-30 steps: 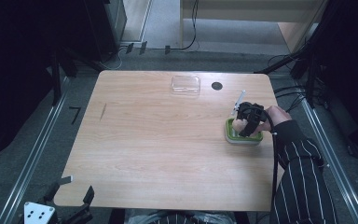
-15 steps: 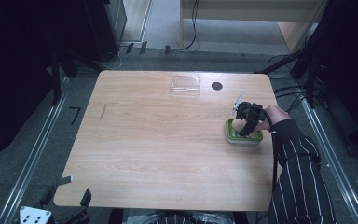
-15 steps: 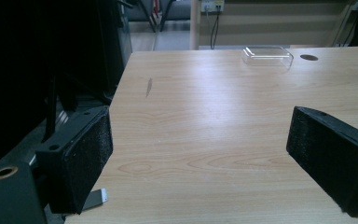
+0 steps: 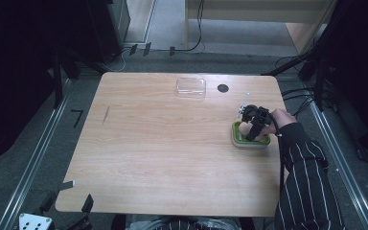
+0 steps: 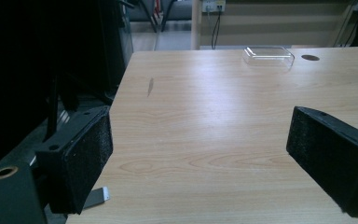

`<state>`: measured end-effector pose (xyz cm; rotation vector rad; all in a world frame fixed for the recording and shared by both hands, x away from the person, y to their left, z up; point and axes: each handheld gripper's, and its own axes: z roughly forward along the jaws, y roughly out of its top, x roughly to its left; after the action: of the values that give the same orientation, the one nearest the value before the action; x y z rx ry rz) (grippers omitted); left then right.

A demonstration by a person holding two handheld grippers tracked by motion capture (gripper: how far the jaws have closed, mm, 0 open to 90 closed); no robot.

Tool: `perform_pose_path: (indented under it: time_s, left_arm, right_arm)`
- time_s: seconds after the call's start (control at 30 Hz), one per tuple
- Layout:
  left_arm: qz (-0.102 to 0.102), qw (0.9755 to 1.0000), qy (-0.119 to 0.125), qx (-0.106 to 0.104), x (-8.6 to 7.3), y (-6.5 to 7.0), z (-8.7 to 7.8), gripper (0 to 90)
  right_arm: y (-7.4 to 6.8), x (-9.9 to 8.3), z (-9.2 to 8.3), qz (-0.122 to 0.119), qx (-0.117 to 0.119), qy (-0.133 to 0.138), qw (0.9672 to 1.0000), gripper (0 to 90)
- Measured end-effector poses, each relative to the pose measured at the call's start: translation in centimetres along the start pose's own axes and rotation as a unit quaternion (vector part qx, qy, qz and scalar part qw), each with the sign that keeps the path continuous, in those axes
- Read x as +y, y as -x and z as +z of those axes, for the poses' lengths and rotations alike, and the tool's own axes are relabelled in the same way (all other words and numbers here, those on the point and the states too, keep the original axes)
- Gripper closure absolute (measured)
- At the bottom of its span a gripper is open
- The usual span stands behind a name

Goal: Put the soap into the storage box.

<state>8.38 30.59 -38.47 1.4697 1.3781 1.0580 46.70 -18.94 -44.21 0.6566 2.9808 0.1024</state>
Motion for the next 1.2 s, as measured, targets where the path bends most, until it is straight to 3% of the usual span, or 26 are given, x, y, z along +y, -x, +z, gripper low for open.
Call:
perform_pose_path:
  time_s: [0.4,1.03,1.2]
  left_arm:
    - [0.001,1.0000,0.000,-0.003,0.04,0.01,0.10,7.2]
    - [0.003,1.0000,0.000,-0.007,0.13,0.08,0.38,7.2]
    - [0.004,1.0000,0.000,-0.009,0.17,0.13,0.47,7.2]
  right_arm:
    - [0.12,-0.03,0.31,0.028,0.001,-0.004,0.9996,33.0]
    - [0.19,-0.12,0.37,0.054,0.007,-0.002,0.9985,32.1]
    - [0.20,-0.27,0.02,0.062,0.012,0.009,0.9980,26.9]
